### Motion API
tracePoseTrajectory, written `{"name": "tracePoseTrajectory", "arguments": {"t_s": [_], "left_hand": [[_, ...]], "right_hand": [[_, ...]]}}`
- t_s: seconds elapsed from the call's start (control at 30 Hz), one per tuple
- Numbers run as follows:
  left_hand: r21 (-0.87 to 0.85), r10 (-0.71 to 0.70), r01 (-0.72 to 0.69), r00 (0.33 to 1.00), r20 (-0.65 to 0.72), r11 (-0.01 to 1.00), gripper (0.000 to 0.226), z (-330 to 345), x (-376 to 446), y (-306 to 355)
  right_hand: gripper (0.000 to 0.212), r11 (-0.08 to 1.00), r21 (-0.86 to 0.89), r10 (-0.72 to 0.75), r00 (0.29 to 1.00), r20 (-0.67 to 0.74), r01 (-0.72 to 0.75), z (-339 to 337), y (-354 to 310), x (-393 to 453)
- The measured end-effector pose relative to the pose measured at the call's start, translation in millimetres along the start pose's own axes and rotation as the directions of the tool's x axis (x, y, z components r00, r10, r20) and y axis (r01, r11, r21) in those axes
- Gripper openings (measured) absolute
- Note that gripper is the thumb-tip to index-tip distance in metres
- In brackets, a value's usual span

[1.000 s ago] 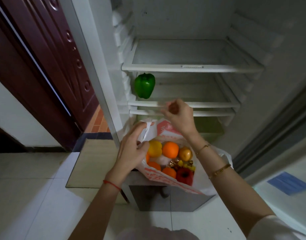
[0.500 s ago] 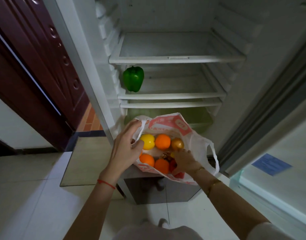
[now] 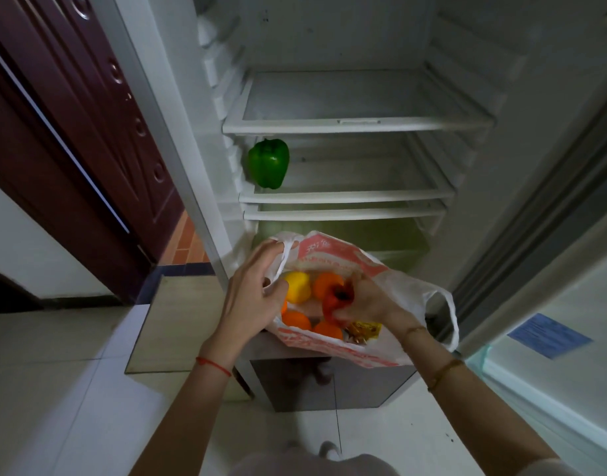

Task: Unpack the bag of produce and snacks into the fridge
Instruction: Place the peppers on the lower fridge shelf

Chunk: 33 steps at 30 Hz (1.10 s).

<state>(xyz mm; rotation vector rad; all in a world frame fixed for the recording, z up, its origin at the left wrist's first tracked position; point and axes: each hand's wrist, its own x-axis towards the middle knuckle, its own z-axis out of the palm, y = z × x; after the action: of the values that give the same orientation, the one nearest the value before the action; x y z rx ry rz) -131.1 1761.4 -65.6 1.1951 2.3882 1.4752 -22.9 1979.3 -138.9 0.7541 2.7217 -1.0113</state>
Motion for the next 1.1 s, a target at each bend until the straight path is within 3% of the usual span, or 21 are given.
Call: {"name": "tracePoseTrajectory", "arguments": {"t_s": [0.1,0.17,0.27,0.4,0.77,1.1], "left_hand": [[0.009,0.009,-0.009,1.000,-0.003,1.000,0.052,-1.0,7.8,3.5],[0.016,0.012,-0.013,1.000,0.002,1.000,0.050,-0.7,13.4,3.6],[-0.004,-0.005,0.005,1.000,-0.012,1.000,0.050,-0.4,20.1,3.6],[-0.036,-0.011,0.011,1.000,0.001,0.999,0.052,0.9,26.1,1.2],[-0.097,-0.034,0.035,0.999,0.007,0.995,0.058,1.3,35.3,-5.7],[-0.101,-0.014,0.013,1.000,-0.009,0.995,0.055,-2.9,28.4,-8.2]], "right_hand": [[0.059,0.968,0.214,-0.104,0.985,-0.136,0.132,-42.7,-41.3,-1.7],[0.062,0.920,0.325,-0.136,0.957,-0.257,0.218,-67.0,-64.7,-3.9],[0.068,0.861,0.383,-0.150,0.887,-0.437,0.334,-88.0,-86.6,1.5],[0.075,0.837,0.415,-0.076,0.826,-0.558,0.357,-106.1,-102.1,26.3],[0.073,0.840,0.447,-0.035,0.852,-0.522,0.308,-118.9,-125.7,101.8],[0.085,0.835,0.452,-0.038,0.852,-0.523,0.315,-109.9,-118.2,94.0]]}}
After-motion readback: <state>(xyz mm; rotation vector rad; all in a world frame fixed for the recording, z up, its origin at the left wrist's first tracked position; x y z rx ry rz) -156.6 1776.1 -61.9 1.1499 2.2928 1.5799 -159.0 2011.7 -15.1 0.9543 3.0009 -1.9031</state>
